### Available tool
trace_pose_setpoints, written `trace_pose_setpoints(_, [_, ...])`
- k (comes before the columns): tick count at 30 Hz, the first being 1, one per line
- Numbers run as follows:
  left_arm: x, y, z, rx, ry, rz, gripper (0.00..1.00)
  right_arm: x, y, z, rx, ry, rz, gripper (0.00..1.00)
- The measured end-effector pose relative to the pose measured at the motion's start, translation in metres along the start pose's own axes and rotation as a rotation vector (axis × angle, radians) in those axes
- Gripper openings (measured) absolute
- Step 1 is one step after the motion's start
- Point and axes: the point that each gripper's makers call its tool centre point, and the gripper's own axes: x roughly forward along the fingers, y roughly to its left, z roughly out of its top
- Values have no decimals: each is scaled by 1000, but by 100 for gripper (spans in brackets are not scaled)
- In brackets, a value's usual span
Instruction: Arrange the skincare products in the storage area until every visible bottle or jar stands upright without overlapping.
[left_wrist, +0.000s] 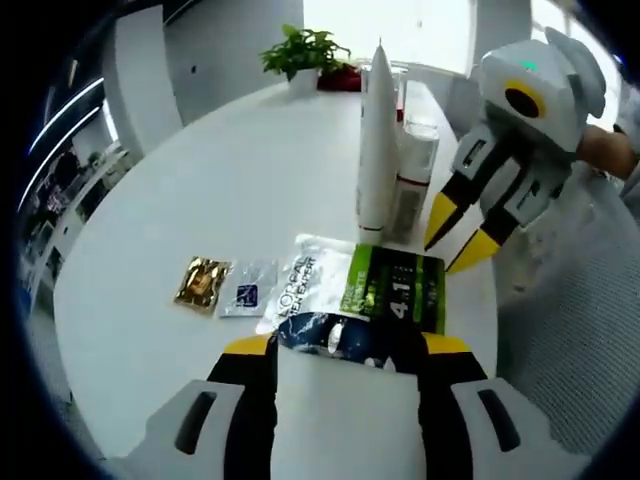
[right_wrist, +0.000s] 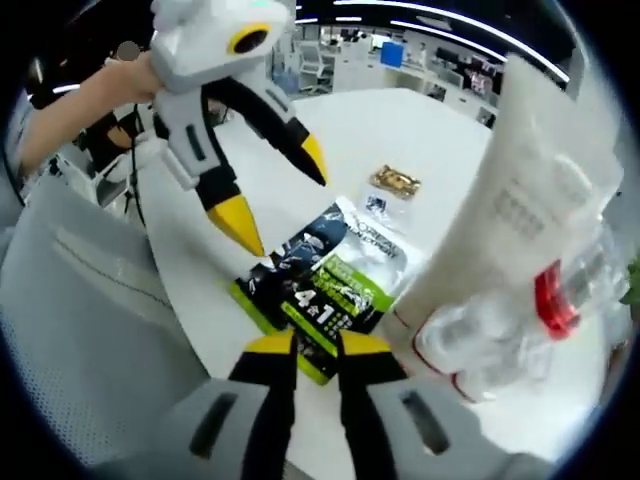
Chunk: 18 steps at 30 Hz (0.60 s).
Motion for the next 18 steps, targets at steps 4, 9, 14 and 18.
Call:
trace_pose_setpoints(4, [-7, -3, 2, -15, -11, 19, 55, -10, -2, 7, -5, -39, -8, 16])
trace_pose_setpoints(9, [-14, -9, -3, -18, -1, 39, 56, -24, -3, 13, -6, -74, -15, 17])
trace_pose_setpoints(14, [-25, -15, 2, -40, -30, 65, 60, -42, -5, 22, -17, -127, -31, 18])
trace_pose_setpoints(18, [-31, -18, -1, -51, -24, 92, 61, -56, -7, 31, -36, -160, -45, 19])
